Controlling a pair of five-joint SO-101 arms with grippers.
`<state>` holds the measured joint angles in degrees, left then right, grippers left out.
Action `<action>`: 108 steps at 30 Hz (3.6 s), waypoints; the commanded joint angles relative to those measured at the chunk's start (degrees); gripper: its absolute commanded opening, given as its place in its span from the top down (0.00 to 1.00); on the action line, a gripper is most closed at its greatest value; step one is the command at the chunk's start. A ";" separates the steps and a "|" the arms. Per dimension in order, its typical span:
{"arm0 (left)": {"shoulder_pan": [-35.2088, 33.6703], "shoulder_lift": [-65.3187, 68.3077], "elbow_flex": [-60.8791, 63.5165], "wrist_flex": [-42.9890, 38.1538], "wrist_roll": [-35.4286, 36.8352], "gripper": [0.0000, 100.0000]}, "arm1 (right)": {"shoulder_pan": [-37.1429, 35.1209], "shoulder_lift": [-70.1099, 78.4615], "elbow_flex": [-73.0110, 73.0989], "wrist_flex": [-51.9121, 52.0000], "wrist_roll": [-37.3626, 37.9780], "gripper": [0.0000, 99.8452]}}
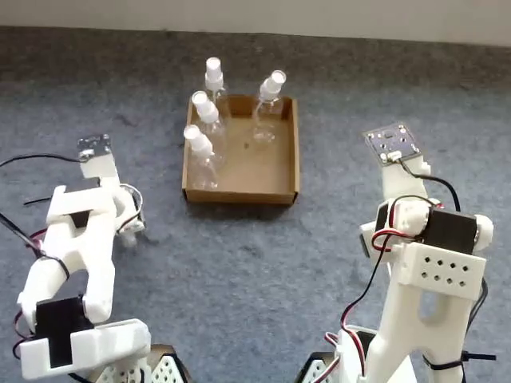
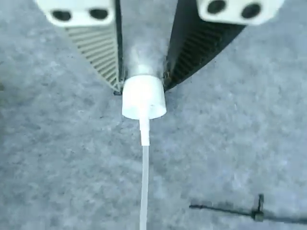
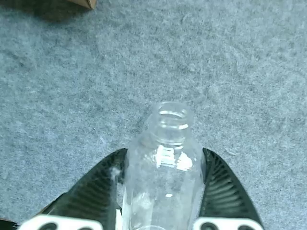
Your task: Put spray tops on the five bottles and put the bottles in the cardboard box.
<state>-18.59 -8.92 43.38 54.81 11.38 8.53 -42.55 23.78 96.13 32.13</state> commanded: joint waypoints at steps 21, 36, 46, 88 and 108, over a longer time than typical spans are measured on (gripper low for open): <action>7.08 -0.31 -12.00 15.82 14.77 0.83 | -0.31 -1.54 -1.89 -0.04 -0.35 0.89; -0.31 -7.87 -16.22 27.87 -98.37 0.83 | -0.31 -1.54 -1.80 -0.13 1.49 0.89; 7.43 -7.87 -7.96 20.75 -111.12 0.83 | -0.31 -1.54 -1.80 -0.04 1.67 0.89; 5.76 -8.40 1.63 -3.08 -77.36 1.00 | -0.40 -1.54 -1.80 0.04 1.67 0.89; 10.77 -8.48 -60.44 43.08 -26.20 1.00 | -21.85 -1.63 -2.33 -3.82 -5.80 0.95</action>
<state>-11.30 -15.78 -5.05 91.12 -20.97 -9.23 -42.55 23.78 95.60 31.60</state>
